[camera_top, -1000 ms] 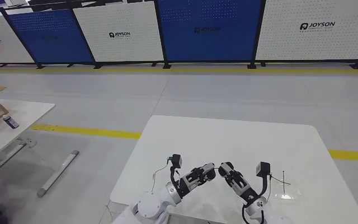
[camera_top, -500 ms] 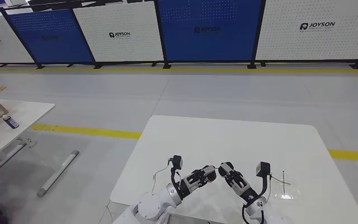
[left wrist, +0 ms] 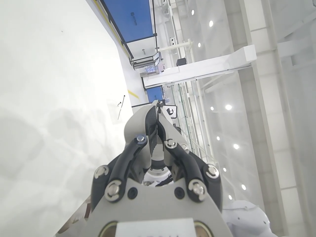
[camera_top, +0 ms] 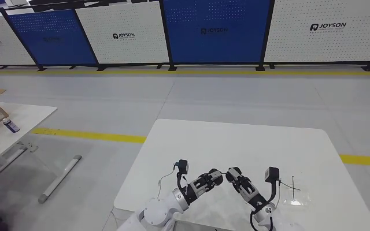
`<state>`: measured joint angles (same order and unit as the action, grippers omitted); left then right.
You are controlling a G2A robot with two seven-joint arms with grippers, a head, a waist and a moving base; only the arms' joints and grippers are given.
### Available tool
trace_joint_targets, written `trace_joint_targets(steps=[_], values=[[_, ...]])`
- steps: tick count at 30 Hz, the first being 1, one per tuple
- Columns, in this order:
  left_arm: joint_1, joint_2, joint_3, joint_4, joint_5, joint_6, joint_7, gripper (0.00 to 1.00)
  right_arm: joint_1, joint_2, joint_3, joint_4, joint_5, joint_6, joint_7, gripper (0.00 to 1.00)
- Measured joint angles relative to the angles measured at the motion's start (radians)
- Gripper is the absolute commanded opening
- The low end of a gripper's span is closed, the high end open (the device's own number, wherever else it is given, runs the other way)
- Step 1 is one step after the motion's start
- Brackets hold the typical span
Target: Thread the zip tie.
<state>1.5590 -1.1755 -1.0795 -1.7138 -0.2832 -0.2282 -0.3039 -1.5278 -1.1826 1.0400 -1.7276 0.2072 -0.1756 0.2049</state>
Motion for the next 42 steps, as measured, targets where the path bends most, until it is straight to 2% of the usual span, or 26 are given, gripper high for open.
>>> trace_joint_targets(steps=[4,5,6,10,14,16,19,26,30,42], values=[[0.002,0.001,0.001,-0.001,0.002,-0.006,-0.005,0.00,0.000,0.000,0.000,0.000,0.000,0.000,0.000,0.00],[0.004,0.001,0.001,-0.002,0.002,-0.008,-0.009,0.00,0.000,0.000,0.000,0.000,0.000,0.000,0.000,0.18],[0.005,0.002,0.002,-0.004,0.000,-0.009,-0.012,0.00,0.000,0.000,0.000,0.000,0.000,0.000,0.000,1.00],[0.012,0.004,-0.002,-0.014,-0.019,0.001,-0.031,0.00,-0.004,-0.002,0.003,-0.007,0.004,0.000,-0.006,1.00],[0.017,0.006,-0.011,-0.033,-0.059,0.062,-0.033,0.00,-0.012,-0.003,0.021,-0.005,0.017,-0.014,0.001,1.00],[0.018,0.008,-0.021,-0.036,-0.072,0.074,-0.042,0.00,-0.019,-0.002,0.033,-0.002,0.026,-0.024,0.001,1.00],[0.024,0.013,-0.039,-0.040,-0.075,0.094,-0.056,0.00,-0.041,0.001,0.065,-0.004,0.044,-0.050,-0.001,1.00],[0.025,0.027,-0.071,-0.052,-0.025,0.188,-0.106,0.00,-0.124,0.012,0.174,-0.033,0.108,-0.140,-0.010,1.00],[0.022,0.032,-0.074,-0.052,-0.018,0.231,-0.136,0.00,-0.143,0.014,0.197,-0.037,0.128,-0.159,-0.012,1.00],[0.022,0.032,-0.073,-0.052,-0.020,0.232,-0.137,0.00,-0.142,0.013,0.196,-0.037,0.127,-0.158,-0.012,1.00]])
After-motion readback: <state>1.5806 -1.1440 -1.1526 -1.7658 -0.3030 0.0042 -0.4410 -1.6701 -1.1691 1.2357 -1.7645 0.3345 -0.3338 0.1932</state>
